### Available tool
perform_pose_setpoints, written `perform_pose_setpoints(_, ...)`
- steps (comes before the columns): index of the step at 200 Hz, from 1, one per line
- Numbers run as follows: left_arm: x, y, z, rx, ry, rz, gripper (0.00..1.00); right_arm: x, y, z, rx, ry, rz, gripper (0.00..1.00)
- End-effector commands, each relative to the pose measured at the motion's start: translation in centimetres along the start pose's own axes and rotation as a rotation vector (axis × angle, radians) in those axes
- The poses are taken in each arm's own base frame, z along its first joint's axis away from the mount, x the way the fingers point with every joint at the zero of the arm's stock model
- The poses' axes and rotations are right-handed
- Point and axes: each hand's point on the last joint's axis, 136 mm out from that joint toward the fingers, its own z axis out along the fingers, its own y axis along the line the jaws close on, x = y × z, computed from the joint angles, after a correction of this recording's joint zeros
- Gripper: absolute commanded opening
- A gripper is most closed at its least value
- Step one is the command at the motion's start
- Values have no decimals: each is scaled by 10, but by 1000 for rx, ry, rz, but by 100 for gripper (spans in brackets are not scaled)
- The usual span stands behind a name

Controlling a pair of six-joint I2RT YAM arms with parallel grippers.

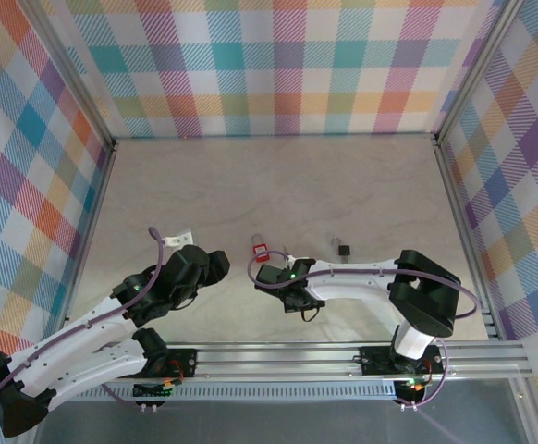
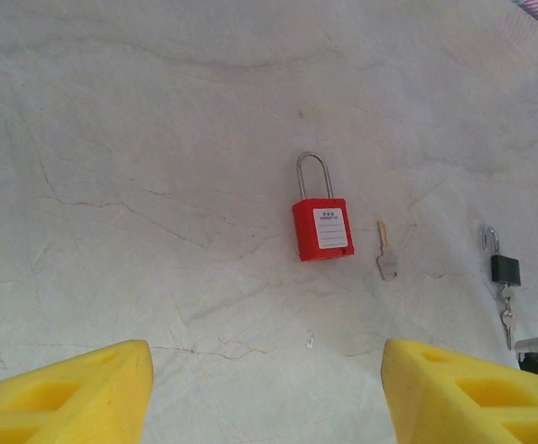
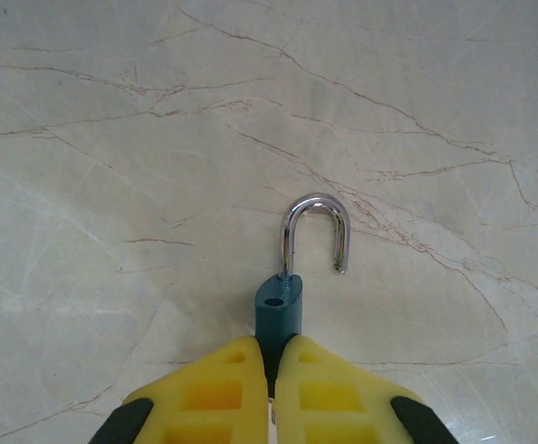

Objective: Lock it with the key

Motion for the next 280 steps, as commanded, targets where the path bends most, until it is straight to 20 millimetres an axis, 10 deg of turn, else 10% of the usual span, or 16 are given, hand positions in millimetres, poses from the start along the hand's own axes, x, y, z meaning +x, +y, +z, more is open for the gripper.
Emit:
perform_pose_setpoints(1,-7,-4,-7,2,-17,23,67,13,-13,-4,7,58,-7,8)
perform_pose_setpoints(49,-8,-4,-7,-2,-23,27,67,0,-5,-24,-103,-18,-19,9)
perform_pose_setpoints(199,-4,-3,-3,-16,-5,37,66,26,-25,13,-62,71,58,26)
perform_pose_setpoints(280,-3,-5,-1,-14,2,39,67,24,-31,16,-37,71,46,14)
